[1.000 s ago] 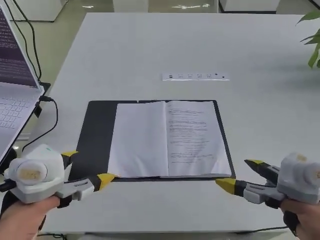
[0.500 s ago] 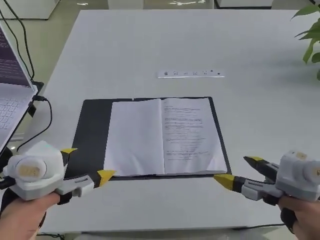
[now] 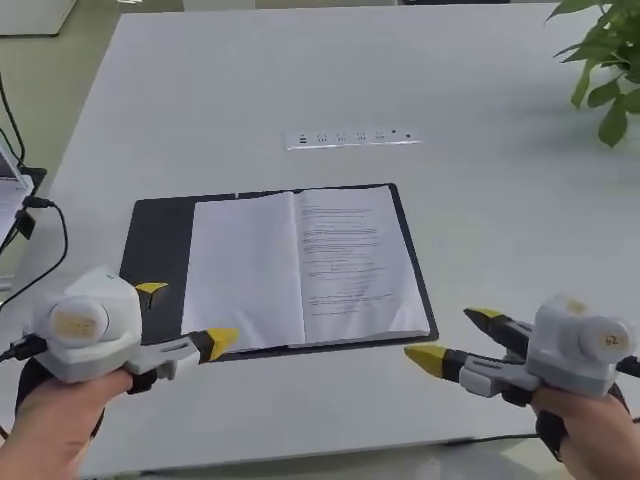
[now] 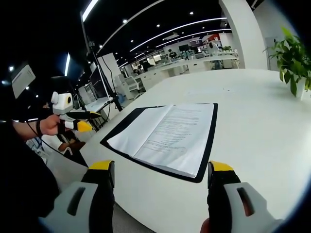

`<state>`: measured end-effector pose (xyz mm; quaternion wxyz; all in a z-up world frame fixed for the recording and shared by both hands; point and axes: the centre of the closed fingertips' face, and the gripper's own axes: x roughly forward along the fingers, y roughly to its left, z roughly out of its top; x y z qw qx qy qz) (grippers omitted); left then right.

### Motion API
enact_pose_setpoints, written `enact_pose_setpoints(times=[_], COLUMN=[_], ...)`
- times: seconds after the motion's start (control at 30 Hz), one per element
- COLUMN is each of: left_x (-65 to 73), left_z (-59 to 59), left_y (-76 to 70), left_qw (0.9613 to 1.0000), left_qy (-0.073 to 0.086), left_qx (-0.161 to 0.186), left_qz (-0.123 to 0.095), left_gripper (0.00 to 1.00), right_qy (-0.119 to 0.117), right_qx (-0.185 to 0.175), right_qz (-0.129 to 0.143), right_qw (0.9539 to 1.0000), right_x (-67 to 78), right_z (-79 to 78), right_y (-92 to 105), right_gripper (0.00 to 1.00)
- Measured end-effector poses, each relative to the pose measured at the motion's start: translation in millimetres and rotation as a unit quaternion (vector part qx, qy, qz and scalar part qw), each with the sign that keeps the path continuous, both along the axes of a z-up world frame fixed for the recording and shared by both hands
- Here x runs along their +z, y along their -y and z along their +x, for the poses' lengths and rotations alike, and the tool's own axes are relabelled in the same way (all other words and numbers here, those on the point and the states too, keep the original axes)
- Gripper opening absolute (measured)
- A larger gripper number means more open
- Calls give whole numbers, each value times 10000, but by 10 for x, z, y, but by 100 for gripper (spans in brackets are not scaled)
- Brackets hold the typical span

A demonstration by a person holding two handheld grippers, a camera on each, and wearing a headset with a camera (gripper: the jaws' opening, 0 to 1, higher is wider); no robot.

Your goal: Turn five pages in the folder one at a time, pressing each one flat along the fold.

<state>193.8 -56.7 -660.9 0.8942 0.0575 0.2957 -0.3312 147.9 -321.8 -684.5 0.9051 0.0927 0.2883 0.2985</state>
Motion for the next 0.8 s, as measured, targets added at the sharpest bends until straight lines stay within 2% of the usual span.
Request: enact_pose_setpoints(times=[0.1, 0.2, 0.43, 0.67, 0.8], left_x=[1, 9, -10, -49, -25], left_z=[27, -1, 12, 135, 189], left_y=[142, 351, 635, 878, 1099], left_qw=[9999, 9992, 9977, 9956, 9940], left_qy=[-11, -30, -63, -102, -52], left_qx=[-161, -402, -681, -929, -1094], left_qz=[8, 15, 32, 8, 26], left_gripper=[69, 69, 68, 68, 68], right_qy=[27, 16, -39, -42, -19], right_qx=[-73, -102, -169, -181, -204], right_qz=[51, 54, 100, 112, 137], right_qw=[10000, 9999, 9998, 9998, 9997], right_x=[25, 8, -19, -7, 20], right_z=[2, -9, -54, -50, -25], right_y=[25, 43, 64, 89, 113], right_gripper=[78, 77, 77, 77, 77])
